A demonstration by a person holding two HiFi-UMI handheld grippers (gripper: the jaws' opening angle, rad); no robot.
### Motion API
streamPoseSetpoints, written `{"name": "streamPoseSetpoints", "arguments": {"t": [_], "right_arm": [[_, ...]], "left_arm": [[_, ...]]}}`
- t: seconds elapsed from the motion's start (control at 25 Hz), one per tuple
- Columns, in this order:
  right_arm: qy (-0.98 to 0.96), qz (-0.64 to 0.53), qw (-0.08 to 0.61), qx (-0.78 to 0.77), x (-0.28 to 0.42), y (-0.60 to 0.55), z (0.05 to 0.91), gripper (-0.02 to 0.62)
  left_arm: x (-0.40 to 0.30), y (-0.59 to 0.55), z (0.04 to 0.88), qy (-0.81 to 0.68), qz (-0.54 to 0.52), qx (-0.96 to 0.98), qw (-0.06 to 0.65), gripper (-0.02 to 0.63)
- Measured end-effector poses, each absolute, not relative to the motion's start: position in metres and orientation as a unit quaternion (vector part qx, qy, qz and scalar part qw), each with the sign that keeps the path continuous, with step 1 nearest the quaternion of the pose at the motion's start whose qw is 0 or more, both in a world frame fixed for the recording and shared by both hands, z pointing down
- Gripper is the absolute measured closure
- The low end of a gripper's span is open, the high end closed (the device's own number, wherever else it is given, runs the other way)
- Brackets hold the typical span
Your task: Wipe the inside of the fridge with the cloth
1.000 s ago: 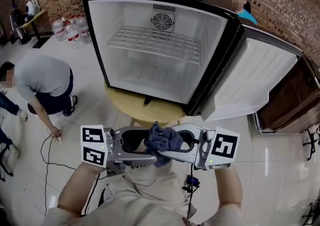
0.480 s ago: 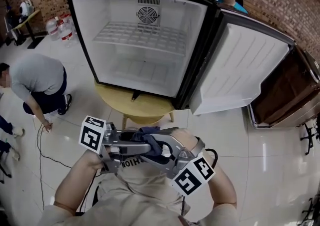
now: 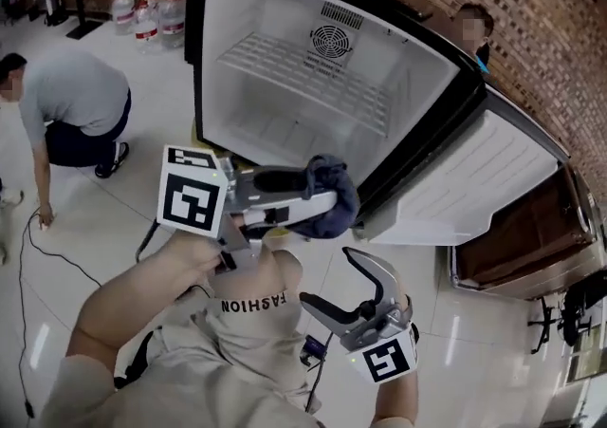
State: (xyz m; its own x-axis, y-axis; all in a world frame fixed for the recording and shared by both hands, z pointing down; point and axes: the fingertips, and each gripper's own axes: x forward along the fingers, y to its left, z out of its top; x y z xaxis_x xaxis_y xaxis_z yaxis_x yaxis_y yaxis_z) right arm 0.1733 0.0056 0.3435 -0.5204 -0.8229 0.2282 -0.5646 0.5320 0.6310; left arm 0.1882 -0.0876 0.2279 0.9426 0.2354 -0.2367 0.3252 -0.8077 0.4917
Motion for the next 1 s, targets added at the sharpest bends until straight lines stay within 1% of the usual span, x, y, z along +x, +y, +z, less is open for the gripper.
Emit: {"name": "streamPoseSetpoints", "arguments": {"t": [0.12,0.2,0.32,0.48,0.6,0.84,1.0], "right_arm": [[-0.837,-0.214,0.303,0.401,0.190,0.012,0.365,0.199],[-0.839,-0.197,0.319,0.396,0.196,0.017,0.378,0.199],[-0.843,-0.191,0.316,0.391,0.192,0.021,0.389,0.199],[-0.850,-0.187,0.319,0.375,0.189,0.019,0.396,0.199],[-0.856,-0.185,0.323,0.359,0.182,0.019,0.409,0.199],[-0.870,-0.170,0.322,0.334,0.178,0.022,0.428,0.199],[-0.876,-0.151,0.313,0.336,0.188,0.023,0.442,0.199]], "left_arm": [[0.218,-0.128,0.175,0.055,-0.121,0.977,0.167,0.483],[0.240,-0.156,0.152,0.003,-0.141,0.985,0.103,0.483],[0.273,-0.191,0.132,-0.023,-0.163,0.984,0.071,0.483],[0.326,-0.227,0.119,-0.070,-0.133,0.989,0.007,0.480],[0.349,-0.256,0.124,-0.120,-0.115,0.986,-0.014,0.480],[0.392,-0.309,0.123,-0.170,-0.099,0.980,0.003,0.480],[0.411,-0.329,0.113,-0.192,-0.092,0.977,-0.003,0.480]]}}
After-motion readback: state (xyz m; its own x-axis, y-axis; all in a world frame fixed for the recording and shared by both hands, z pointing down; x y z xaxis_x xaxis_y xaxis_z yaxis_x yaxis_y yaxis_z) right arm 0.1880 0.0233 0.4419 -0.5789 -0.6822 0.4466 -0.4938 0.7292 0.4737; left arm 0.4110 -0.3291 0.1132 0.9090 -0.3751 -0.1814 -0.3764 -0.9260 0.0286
